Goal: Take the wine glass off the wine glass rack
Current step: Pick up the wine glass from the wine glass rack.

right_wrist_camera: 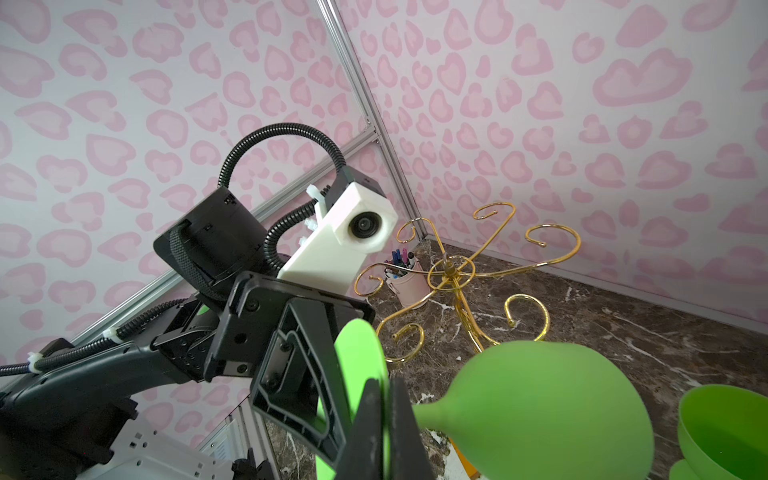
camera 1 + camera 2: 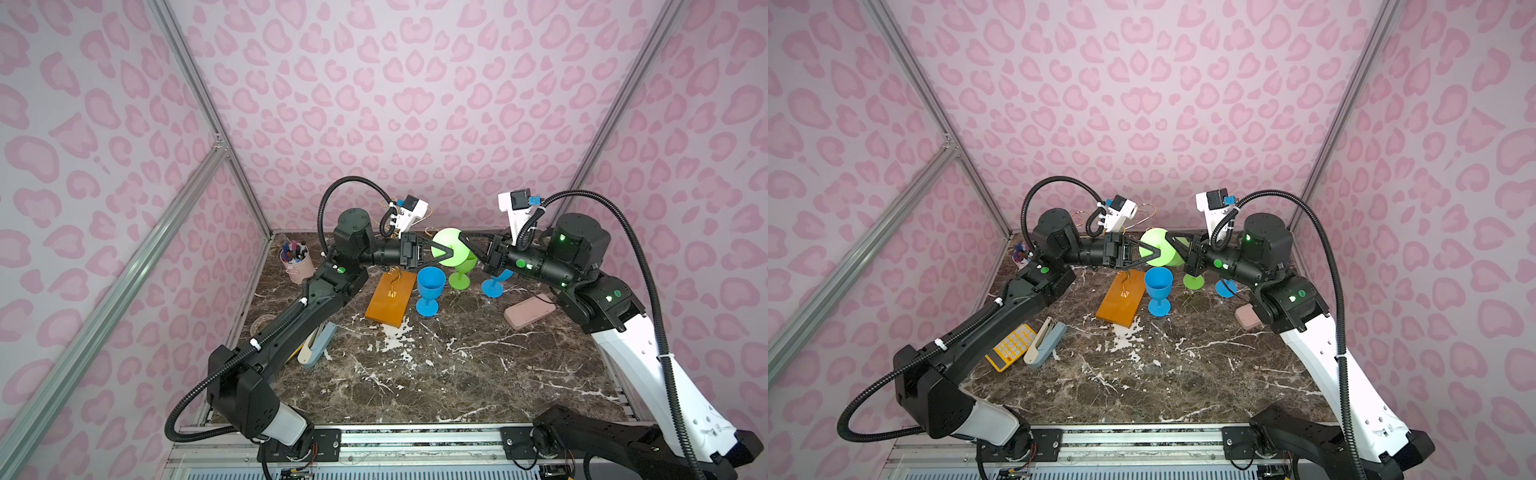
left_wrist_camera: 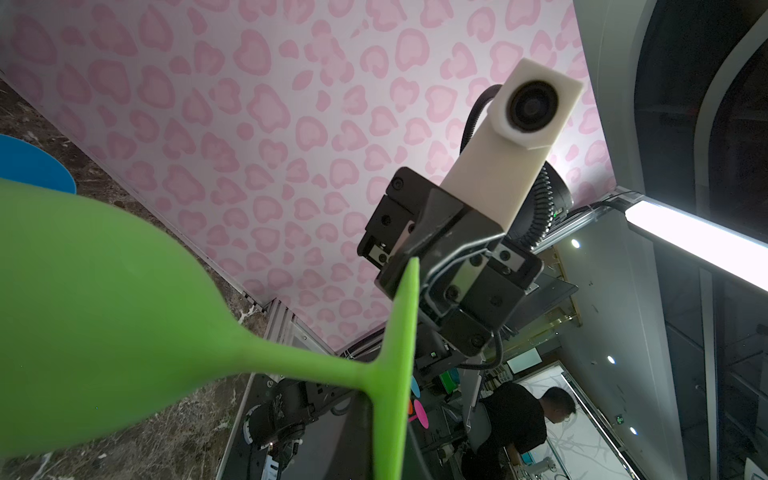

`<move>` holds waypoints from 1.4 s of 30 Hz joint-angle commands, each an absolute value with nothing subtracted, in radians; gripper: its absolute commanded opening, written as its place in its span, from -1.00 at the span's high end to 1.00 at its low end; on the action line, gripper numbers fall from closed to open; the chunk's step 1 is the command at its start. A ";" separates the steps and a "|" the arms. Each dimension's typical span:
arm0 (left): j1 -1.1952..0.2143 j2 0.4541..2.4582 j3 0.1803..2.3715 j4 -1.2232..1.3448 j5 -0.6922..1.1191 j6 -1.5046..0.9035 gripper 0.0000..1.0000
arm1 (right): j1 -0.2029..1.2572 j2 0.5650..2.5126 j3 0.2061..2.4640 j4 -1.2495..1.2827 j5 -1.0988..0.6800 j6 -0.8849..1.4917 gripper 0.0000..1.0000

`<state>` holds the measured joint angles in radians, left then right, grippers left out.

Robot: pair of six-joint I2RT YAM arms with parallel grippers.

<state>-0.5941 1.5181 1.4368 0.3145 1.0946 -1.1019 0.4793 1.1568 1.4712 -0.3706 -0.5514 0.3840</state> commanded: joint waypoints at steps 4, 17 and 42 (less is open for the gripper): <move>-0.600 1.516 1.463 0.429 1.108 -1.118 0.92 | 0.449 1.150 1.427 -0.405 -0.563 0.389 1.00; -0.612 1.532 1.494 0.480 1.119 -1.150 0.92 | 0.369 1.090 1.361 -0.362 -0.592 0.425 0.69; -0.608 1.518 1.648 0.680 1.153 -1.296 0.92 | -0.003 1.058 0.899 0.929 -1.034 1.229 -0.03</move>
<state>-0.6102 1.5127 1.6276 0.6090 1.1316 -1.2728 0.0032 1.0458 0.9146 0.5915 -0.9802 1.0637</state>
